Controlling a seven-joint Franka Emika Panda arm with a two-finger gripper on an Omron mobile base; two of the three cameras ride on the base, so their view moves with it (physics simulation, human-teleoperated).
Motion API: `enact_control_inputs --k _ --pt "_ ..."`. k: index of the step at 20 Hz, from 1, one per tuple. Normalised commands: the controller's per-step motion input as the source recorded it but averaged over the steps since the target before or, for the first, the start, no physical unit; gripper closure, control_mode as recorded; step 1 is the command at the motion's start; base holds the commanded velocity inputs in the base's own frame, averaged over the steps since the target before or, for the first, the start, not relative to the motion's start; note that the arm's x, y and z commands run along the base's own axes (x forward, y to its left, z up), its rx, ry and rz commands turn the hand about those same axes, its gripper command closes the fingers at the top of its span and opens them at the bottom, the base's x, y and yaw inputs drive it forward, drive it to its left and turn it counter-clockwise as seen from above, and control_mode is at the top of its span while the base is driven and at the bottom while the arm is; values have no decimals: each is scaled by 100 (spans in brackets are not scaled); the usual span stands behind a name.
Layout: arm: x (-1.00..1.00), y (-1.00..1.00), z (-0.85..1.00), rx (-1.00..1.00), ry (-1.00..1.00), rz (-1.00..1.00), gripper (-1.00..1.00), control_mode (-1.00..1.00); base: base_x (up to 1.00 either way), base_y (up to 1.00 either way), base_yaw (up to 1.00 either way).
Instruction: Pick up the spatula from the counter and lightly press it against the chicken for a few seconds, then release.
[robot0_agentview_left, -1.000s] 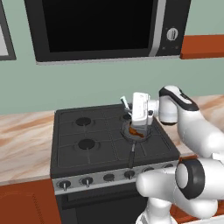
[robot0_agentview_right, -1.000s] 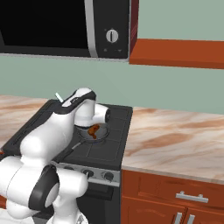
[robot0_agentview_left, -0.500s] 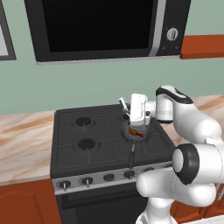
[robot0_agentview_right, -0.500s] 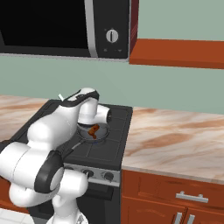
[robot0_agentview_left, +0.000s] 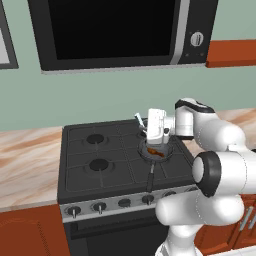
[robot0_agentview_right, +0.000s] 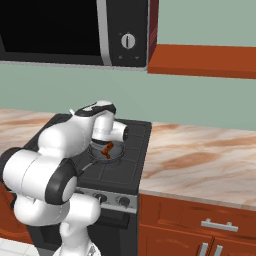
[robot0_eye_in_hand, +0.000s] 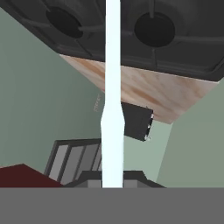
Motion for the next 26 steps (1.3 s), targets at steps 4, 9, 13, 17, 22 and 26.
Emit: enact_control_inputs --k 4,9,13,17,22,26 --pt "18 0 -20 0 1 0 100 -100 0 0 0" --pt "17 -1 -18 0 1 0 100 -100 0 0 0" --pt "14 -3 -18 0 0 0 100 -100 0 0 0" --pt "11 -6 -15 0 0 0 100 -100 0 0 0" --pt "10 -6 -13 0 0 0 100 -100 0 0 0" --pt "15 -3 -15 0 0 0 100 -100 0 0 0"
